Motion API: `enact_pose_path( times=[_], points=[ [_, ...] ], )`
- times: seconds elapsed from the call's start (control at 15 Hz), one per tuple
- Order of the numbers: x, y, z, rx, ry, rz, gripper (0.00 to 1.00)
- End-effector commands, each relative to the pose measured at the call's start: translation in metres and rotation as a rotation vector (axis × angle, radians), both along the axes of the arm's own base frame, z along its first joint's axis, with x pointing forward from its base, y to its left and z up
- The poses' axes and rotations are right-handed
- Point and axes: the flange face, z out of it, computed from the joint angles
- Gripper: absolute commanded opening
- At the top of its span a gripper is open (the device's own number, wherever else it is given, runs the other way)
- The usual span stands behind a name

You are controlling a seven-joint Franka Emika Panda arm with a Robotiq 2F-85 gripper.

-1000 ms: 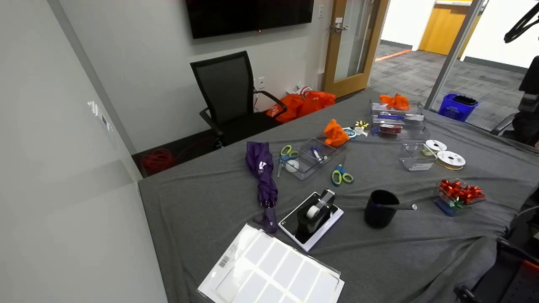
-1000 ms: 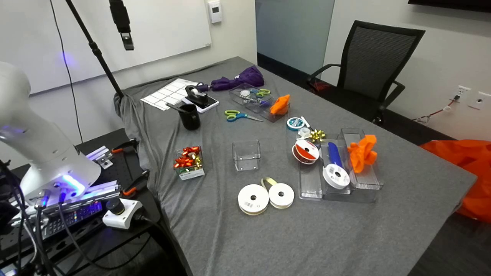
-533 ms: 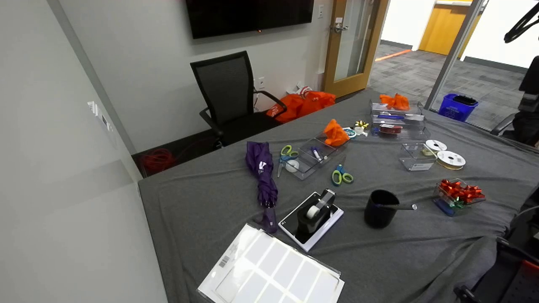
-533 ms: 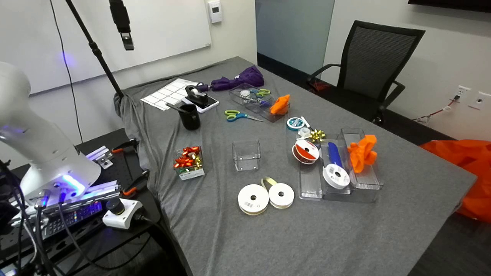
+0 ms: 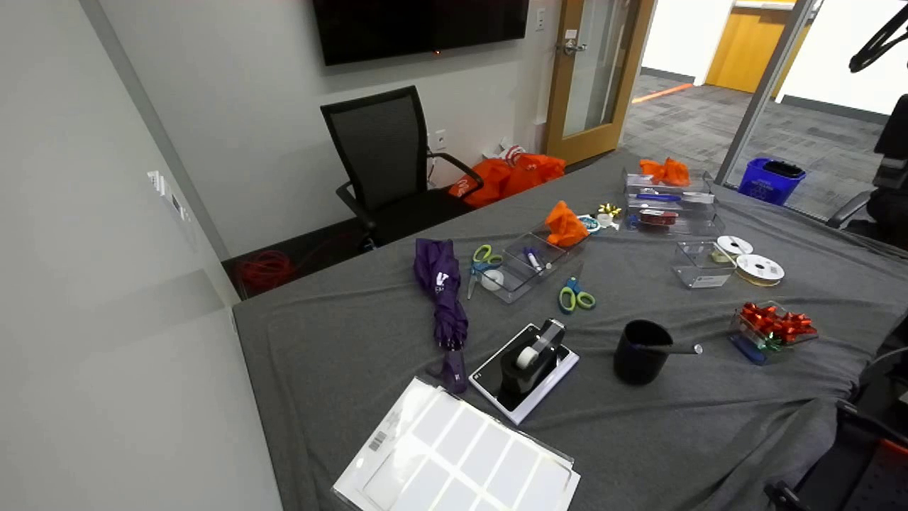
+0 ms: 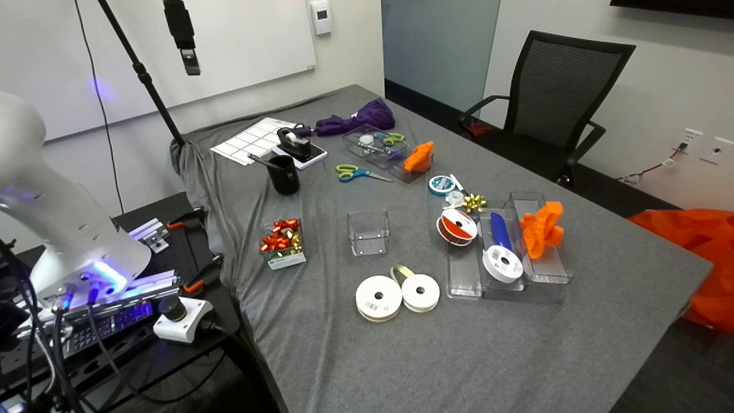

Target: Move the umbrella to the left

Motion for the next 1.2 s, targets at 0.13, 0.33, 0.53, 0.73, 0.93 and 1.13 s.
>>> enact_pose_path(
  times=[0.13,0.33,0.53,0.73,0.93,1.13],
  points=[
    [0.0001,0.0001,0.0006,0.0,0.001,0.0,1.0],
    [0.0001,0.0001,0.0006,0.0,0.001,0.0,1.0],
    [0.0001,0.0001,0.0006,0.0,0.001,0.0,1.0],
    [0.0001,0.0001,0.0006,0.0,0.001,0.0,1.0],
    [0.0001,0.0001,0.0006,0.0,0.001,0.0,1.0],
    [0.0087,0.0026,-0.0026,-0.009,0.002,-0.04,1.0]
  ],
)
